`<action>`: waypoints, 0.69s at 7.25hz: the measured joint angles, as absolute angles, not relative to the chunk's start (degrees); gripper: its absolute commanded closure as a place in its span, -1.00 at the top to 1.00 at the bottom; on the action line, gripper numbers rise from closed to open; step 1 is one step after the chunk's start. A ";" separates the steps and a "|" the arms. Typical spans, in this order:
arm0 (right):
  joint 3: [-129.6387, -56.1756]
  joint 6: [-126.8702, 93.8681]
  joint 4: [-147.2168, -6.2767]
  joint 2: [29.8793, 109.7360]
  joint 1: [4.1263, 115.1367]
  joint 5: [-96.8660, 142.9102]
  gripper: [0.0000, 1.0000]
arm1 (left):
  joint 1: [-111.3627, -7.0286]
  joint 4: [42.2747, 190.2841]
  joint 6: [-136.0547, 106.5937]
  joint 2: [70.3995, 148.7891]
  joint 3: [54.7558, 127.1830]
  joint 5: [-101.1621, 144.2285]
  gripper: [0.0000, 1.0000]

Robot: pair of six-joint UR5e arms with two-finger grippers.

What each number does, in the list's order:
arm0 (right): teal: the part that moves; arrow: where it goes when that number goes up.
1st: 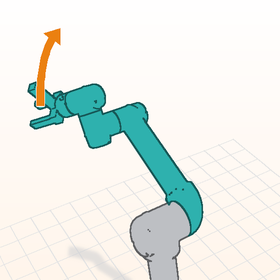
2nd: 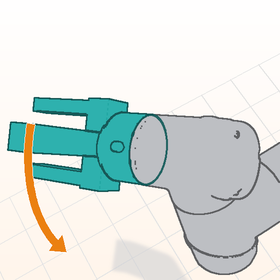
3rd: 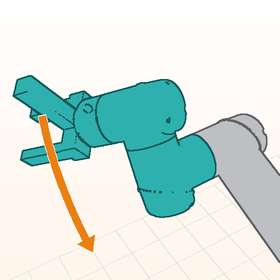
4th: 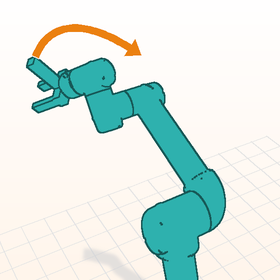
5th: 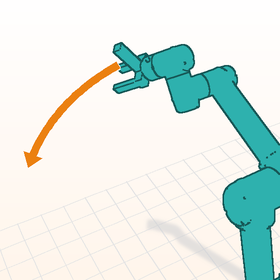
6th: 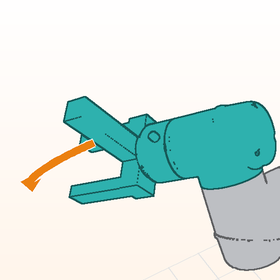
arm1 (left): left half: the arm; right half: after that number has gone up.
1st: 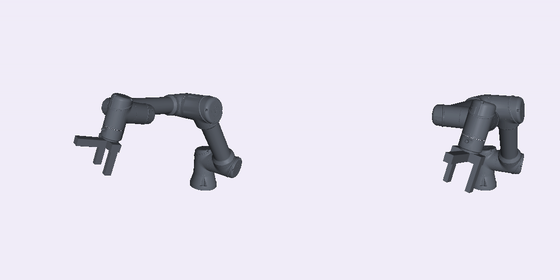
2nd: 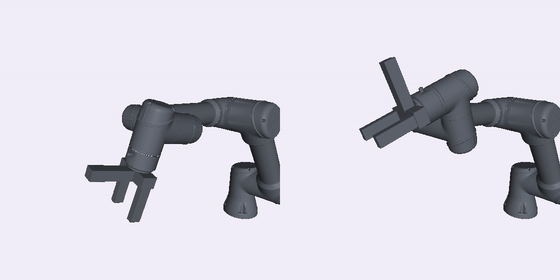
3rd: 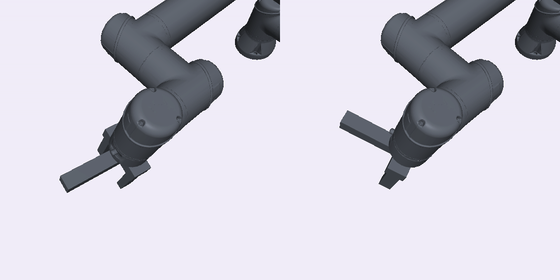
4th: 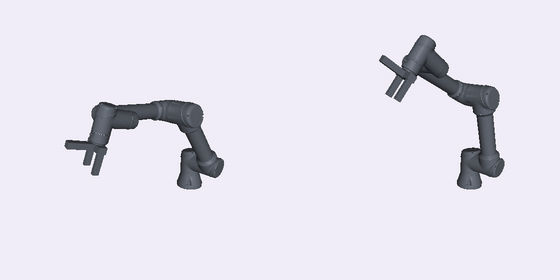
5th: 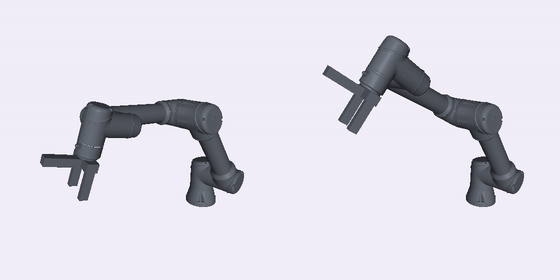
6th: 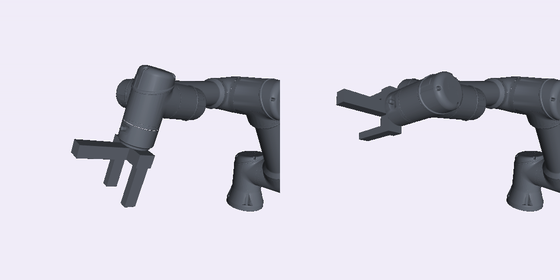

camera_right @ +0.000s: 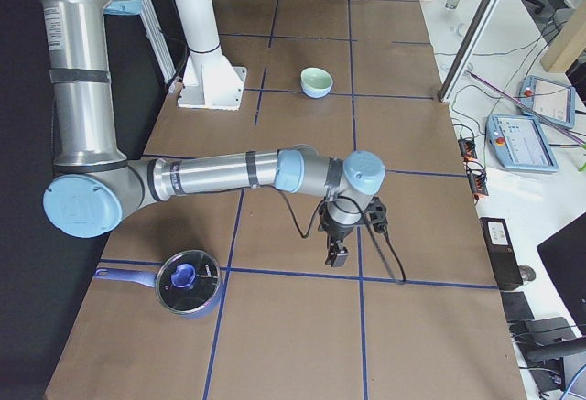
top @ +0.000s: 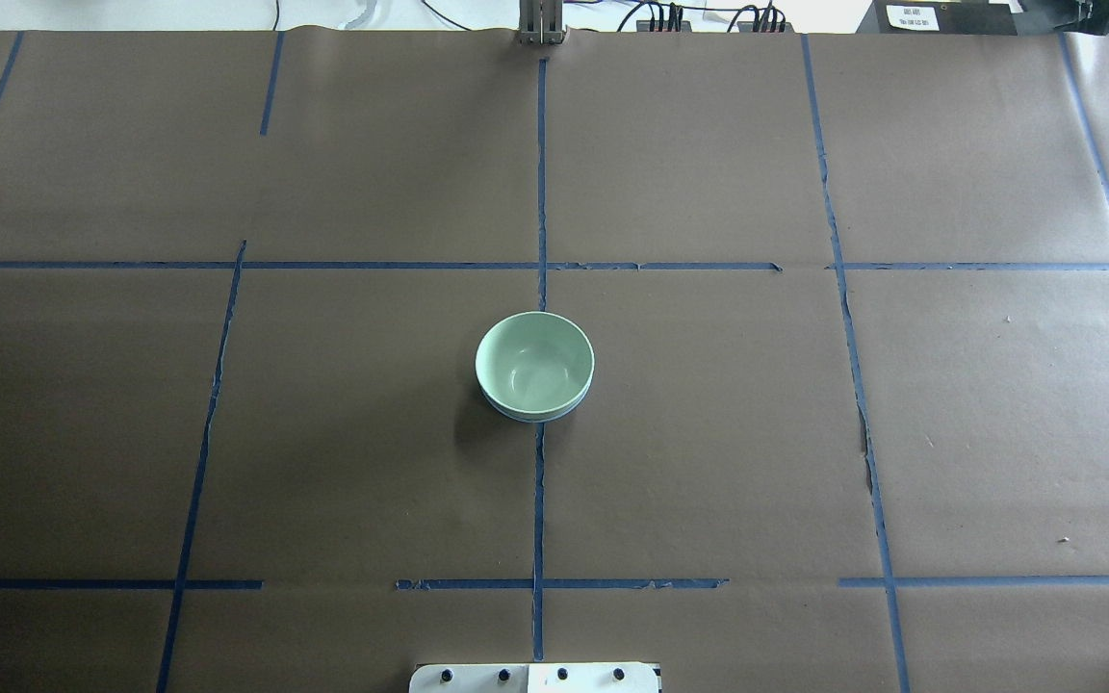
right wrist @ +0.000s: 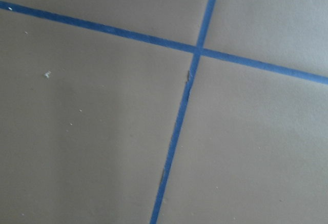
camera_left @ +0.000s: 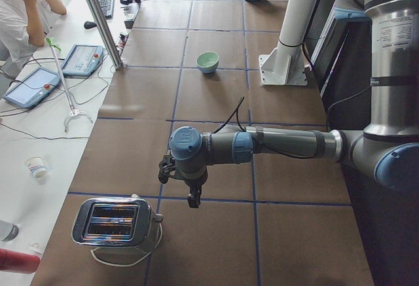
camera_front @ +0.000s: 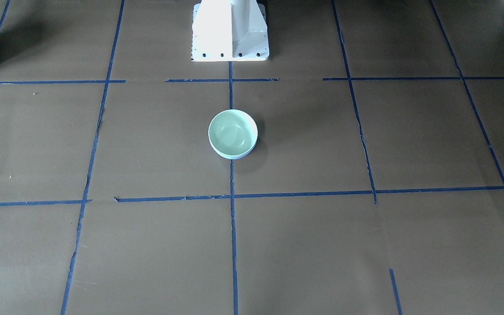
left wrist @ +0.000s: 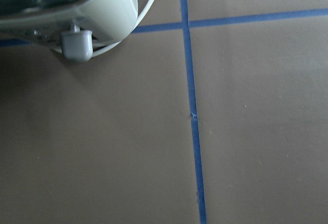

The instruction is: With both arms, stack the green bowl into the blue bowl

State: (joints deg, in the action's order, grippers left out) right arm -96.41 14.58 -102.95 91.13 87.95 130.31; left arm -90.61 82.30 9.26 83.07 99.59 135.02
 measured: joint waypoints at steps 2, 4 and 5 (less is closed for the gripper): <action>-97.05 8.78 -96.11 95.30 88.99 130.47 1.00 | -90.60 82.35 9.25 82.30 100.03 134.96 1.00; -97.27 5.91 -94.86 95.83 89.04 130.71 1.00 | -90.54 82.48 9.31 82.12 100.14 135.15 1.00; -97.29 5.48 -94.67 95.86 89.04 130.92 1.00 | -90.54 82.54 9.31 82.10 100.17 135.22 1.00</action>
State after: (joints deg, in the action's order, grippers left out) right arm -97.29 5.48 -94.67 95.86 89.04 130.92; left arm -90.54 82.54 9.31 82.10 100.17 135.22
